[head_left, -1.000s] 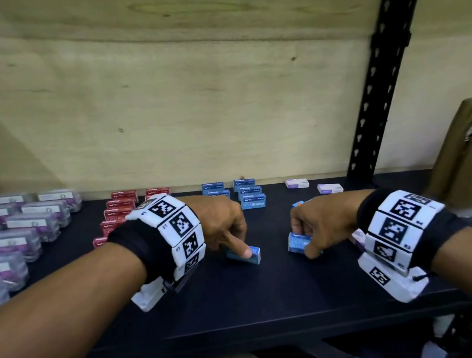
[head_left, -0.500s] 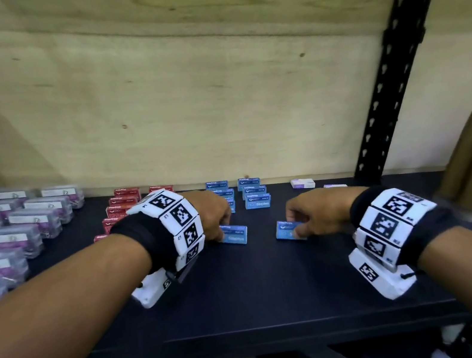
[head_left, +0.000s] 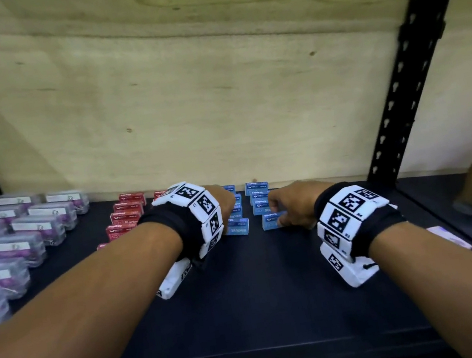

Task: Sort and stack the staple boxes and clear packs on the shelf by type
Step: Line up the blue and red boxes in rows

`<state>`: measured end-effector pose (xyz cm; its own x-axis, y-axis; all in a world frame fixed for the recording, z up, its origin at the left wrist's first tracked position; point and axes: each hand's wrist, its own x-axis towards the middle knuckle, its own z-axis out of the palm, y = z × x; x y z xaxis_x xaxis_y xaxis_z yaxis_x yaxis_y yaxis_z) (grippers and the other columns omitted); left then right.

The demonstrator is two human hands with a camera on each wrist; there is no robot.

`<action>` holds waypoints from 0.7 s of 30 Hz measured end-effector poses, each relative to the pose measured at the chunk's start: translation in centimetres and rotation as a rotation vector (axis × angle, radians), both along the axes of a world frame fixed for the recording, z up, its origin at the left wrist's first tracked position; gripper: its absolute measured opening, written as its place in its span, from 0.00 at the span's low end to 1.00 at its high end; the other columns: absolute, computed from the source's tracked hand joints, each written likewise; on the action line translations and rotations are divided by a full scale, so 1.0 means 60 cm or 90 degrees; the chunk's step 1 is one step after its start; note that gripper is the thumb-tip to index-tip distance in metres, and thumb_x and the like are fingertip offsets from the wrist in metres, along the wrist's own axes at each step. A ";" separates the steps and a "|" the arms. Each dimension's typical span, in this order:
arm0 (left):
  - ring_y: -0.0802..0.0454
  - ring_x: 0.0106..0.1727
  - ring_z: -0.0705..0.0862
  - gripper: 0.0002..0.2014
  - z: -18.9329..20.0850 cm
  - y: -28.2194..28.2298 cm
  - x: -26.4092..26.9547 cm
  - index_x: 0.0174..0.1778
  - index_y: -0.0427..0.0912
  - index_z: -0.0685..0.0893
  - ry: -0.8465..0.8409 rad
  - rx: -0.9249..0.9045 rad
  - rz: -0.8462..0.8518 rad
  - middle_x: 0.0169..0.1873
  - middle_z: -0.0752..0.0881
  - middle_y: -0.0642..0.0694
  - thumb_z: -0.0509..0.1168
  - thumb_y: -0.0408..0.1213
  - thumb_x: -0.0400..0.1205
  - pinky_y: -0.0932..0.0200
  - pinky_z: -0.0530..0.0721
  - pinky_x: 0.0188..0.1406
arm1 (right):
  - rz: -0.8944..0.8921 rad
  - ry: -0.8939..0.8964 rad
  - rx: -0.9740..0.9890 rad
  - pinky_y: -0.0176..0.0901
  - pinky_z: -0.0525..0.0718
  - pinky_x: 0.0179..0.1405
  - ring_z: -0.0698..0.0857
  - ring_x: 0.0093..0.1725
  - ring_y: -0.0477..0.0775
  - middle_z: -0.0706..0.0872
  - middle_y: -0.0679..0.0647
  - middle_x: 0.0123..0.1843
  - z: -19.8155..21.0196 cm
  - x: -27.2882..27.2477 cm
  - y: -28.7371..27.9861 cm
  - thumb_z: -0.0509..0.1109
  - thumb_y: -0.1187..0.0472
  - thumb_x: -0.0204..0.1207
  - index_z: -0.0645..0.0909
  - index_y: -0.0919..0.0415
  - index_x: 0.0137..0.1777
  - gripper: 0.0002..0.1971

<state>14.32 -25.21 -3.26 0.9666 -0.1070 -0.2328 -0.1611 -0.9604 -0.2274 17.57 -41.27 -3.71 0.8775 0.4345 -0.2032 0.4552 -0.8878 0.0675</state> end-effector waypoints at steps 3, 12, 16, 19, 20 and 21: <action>0.62 0.11 0.69 0.18 0.001 0.006 -0.001 0.32 0.42 0.65 0.001 -0.019 0.011 0.20 0.67 0.50 0.68 0.34 0.83 0.70 0.65 0.10 | 0.010 0.021 -0.007 0.35 0.70 0.28 0.73 0.30 0.43 0.77 0.46 0.42 0.006 0.002 0.004 0.69 0.55 0.82 0.74 0.52 0.60 0.10; 0.55 0.16 0.67 0.23 0.012 -0.022 -0.013 0.26 0.42 0.61 0.034 0.026 0.024 0.05 0.62 0.50 0.58 0.32 0.89 0.75 0.68 0.11 | 0.044 0.021 -0.047 0.36 0.68 0.28 0.72 0.30 0.42 0.76 0.46 0.41 0.011 0.001 0.011 0.67 0.54 0.84 0.74 0.55 0.65 0.13; 0.55 0.15 0.70 0.23 0.011 -0.024 -0.012 0.26 0.41 0.62 0.029 0.041 0.009 0.11 0.64 0.48 0.57 0.32 0.89 0.74 0.69 0.13 | 0.034 0.040 -0.024 0.35 0.70 0.29 0.72 0.30 0.42 0.76 0.45 0.40 0.010 0.004 0.005 0.68 0.53 0.83 0.72 0.52 0.63 0.13; 0.53 0.35 0.74 0.11 -0.005 -0.007 -0.012 0.40 0.42 0.72 -0.030 0.007 0.003 0.30 0.72 0.50 0.66 0.40 0.84 0.70 0.74 0.27 | 0.031 0.064 0.012 0.34 0.71 0.29 0.74 0.29 0.42 0.73 0.42 0.36 0.012 0.002 -0.013 0.69 0.54 0.82 0.71 0.49 0.70 0.19; 0.52 0.41 0.74 0.10 -0.010 0.001 -0.012 0.46 0.44 0.72 -0.054 -0.010 0.008 0.37 0.74 0.50 0.68 0.42 0.82 0.65 0.74 0.36 | 0.030 0.078 0.036 0.35 0.75 0.31 0.77 0.29 0.44 0.76 0.43 0.36 0.011 0.003 -0.023 0.70 0.55 0.82 0.71 0.48 0.72 0.20; 0.51 0.43 0.74 0.12 -0.008 0.004 -0.012 0.49 0.45 0.71 -0.066 -0.026 0.010 0.42 0.75 0.49 0.68 0.43 0.82 0.62 0.73 0.39 | 0.028 0.096 0.067 0.37 0.79 0.34 0.80 0.30 0.47 0.81 0.46 0.36 0.012 0.006 -0.038 0.70 0.55 0.81 0.71 0.48 0.73 0.22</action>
<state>13.58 -24.98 -3.75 0.9869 -0.0985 -0.1276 -0.1232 -0.9714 -0.2030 17.90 -43.57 -2.97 0.8201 0.4979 -0.2819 0.4921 -0.8652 -0.0964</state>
